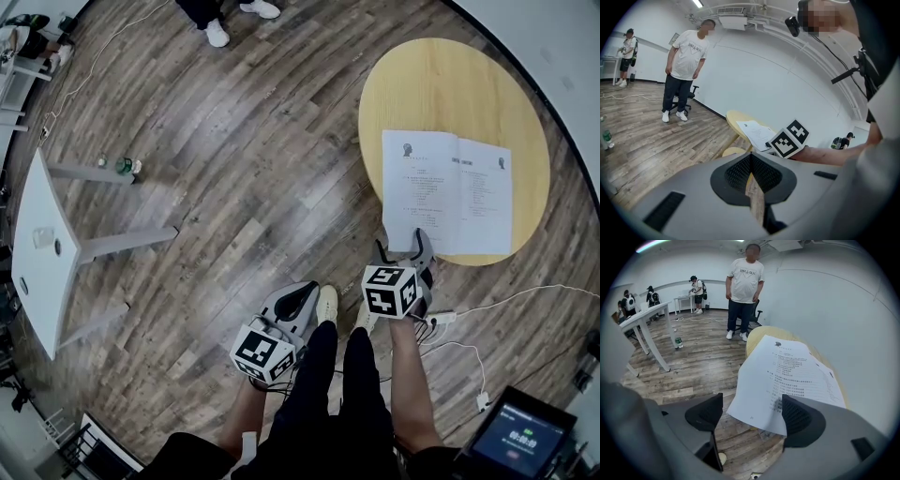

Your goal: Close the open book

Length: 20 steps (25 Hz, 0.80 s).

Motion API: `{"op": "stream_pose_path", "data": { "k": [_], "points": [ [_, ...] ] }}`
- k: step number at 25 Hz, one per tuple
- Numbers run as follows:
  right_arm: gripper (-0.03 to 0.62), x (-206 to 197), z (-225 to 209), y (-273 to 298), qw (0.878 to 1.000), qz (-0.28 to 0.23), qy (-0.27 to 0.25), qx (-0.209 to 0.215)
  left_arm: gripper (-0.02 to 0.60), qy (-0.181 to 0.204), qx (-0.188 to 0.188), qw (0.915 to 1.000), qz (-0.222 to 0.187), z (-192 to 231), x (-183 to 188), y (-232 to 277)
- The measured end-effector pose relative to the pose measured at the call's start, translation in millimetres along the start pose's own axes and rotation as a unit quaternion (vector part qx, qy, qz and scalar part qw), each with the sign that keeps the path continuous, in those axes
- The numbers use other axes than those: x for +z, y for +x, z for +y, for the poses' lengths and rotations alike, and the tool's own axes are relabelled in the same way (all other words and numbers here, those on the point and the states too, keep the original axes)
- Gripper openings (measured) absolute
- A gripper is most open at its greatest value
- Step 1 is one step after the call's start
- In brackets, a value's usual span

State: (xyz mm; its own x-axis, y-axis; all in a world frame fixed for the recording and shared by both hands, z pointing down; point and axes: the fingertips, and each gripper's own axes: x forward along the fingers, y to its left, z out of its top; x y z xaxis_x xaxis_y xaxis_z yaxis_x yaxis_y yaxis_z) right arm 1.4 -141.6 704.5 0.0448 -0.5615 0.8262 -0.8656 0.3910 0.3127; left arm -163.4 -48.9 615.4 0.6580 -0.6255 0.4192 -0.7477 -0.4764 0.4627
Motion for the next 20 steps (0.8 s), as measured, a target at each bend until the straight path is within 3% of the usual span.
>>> {"op": "stream_pose_path", "data": {
  "k": [4, 6, 10, 20],
  "points": [
    [0.396, -1, -1, -2, 1.0, 0.01, -0.008, -0.001, -0.002, 0.001, -0.001, 1.0, -0.001, -4, 2, 0],
    [0.325, -2, -6, -2, 1.0, 0.008, -0.005, -0.01, -0.002, 0.001, -0.001, 1.0, -0.002, -5, 2, 0],
    [0.293, -1, -8, -4, 1.0, 0.008, -0.006, -0.012, -0.002, 0.002, 0.002, 1.0, -0.004, -5, 3, -1],
    [0.069, 5, -6, -13, 1.0, -0.013, 0.008, -0.006, -0.002, 0.007, 0.002, 0.9999, -0.008, -10, 5, 0]
  ]
}}
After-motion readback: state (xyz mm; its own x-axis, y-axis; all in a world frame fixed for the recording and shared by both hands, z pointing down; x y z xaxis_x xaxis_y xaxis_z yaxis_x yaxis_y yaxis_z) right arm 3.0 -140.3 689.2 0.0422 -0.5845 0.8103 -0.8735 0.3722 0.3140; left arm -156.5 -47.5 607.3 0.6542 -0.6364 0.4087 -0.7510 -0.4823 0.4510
